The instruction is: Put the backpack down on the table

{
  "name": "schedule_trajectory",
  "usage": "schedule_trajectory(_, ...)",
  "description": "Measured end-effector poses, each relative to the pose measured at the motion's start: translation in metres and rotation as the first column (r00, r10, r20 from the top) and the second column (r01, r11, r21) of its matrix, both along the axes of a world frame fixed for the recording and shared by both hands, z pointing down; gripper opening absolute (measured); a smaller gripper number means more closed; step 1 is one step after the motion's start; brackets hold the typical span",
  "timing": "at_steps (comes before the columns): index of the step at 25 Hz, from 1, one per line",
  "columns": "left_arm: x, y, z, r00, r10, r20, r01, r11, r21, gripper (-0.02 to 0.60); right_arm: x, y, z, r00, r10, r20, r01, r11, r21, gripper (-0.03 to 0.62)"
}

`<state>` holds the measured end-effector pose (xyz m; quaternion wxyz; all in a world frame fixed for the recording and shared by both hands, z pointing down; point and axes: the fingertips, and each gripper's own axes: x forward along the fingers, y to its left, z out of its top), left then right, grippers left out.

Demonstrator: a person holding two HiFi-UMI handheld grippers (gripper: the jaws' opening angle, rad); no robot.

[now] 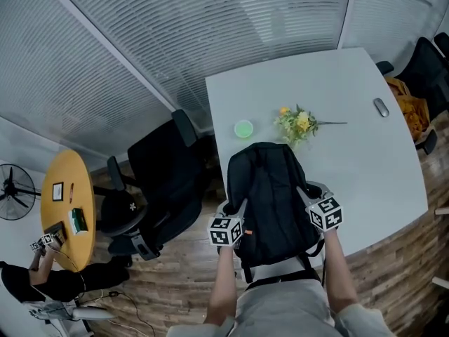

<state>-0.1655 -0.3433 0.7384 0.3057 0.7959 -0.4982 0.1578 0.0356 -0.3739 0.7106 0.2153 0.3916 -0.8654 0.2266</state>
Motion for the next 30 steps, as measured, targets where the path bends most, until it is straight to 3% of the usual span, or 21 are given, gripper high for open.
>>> schedule_trajectory(22, -0.008, -0.012, 0.045, 1.000, -0.012, -0.011, 0.010, 0.994, -0.110, 0.130, 0.004, -0.021, 0.052, 1.000, -0.023, -0.020, 0.020, 0.993, -0.114, 0.063)
schedule_trajectory(30, -0.013, -0.013, 0.061, 0.999, -0.023, 0.025, 0.026, 0.988, -0.153, 0.152, 0.004, -0.025, 0.070, 0.998, -0.028, -0.062, 0.019, 0.989, -0.148, 0.074)
